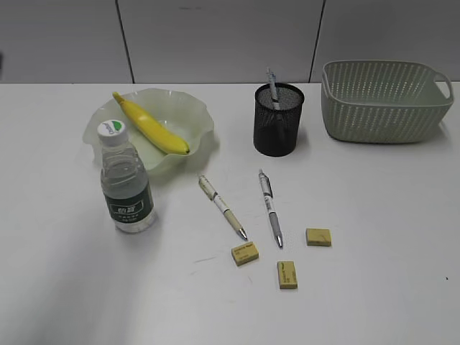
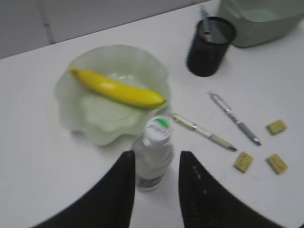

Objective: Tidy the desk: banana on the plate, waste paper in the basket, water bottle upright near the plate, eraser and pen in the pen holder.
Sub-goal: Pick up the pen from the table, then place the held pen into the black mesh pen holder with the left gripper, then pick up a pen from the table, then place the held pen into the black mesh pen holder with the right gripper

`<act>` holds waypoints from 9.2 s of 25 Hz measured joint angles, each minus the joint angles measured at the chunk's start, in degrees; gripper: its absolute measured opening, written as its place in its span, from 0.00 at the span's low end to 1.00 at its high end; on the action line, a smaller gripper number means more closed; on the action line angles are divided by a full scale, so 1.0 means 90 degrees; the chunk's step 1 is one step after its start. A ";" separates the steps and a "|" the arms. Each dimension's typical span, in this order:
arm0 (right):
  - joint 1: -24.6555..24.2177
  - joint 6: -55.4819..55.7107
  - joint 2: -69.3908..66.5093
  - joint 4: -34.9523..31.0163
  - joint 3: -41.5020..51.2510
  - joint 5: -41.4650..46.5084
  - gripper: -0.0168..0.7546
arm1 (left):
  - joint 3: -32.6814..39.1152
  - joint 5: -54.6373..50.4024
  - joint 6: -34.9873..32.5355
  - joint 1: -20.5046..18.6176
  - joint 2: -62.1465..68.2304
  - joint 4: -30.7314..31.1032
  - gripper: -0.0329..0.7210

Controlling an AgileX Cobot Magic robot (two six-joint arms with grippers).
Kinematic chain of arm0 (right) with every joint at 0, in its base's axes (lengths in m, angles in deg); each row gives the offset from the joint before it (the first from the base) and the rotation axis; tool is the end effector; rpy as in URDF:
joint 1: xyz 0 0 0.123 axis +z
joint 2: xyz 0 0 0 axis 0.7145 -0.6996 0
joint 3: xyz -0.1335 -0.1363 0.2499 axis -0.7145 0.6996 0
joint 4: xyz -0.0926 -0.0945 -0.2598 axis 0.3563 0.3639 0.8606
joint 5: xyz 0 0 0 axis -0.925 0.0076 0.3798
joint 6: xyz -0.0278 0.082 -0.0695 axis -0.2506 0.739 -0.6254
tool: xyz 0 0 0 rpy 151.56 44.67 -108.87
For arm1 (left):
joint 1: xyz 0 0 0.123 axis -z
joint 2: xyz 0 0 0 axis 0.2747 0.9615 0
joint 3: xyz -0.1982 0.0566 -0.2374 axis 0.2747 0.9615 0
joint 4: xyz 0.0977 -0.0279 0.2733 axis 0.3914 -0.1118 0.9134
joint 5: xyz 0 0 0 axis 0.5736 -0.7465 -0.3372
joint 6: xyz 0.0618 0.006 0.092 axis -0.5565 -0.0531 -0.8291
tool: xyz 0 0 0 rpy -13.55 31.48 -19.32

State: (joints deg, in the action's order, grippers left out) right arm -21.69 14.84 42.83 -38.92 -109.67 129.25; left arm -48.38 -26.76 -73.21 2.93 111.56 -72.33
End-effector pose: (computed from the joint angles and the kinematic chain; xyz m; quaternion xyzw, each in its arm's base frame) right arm 0.0287 -0.0043 0.2942 -0.0915 0.8511 0.0778 0.5110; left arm 0.2126 -0.0944 0.3688 0.2072 0.8678 -0.1450 0.4278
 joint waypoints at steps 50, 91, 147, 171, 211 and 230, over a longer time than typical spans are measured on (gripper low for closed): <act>0.0008 -0.0011 0.0000 -0.0010 0.0000 0.0000 0.44 | -0.5018 -0.0916 0.8360 0.2751 0.8540 0.3425 0.19; 0.0008 -0.0018 0.0000 -0.0010 0.0000 -0.0002 0.41 | -0.6102 0.6189 0.8777 0.1911 0.8857 0.8534 0.29; 0.0008 -0.0024 0.0000 -0.0004 0.0000 -0.0024 0.38 | 0.2485 -0.2241 0.3090 0.2227 -0.5516 0.2611 0.37; 0.0503 -0.0760 -1.1565 -0.1599 -0.4915 -0.2243 0.74 | 0.2485 -0.2206 0.3090 -0.0707 -0.6204 0.2767 0.36; 0.0018 -0.1060 -1.2124 -0.1612 -0.3324 -1.1933 0.20 | 0.2485 -0.2206 0.3090 -0.0707 -0.6204 0.2767 0.36; 0.0011 -0.2022 -0.9727 -0.1514 -0.3405 -0.6546 0.59 | 0.2485 -0.2206 0.3090 -0.0707 -0.6204 0.2767 0.36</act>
State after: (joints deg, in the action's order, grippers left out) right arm -21.59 -3.36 -44.72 -52.55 -140.32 70.34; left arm -26.02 -46.62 -45.40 -3.43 55.72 -47.43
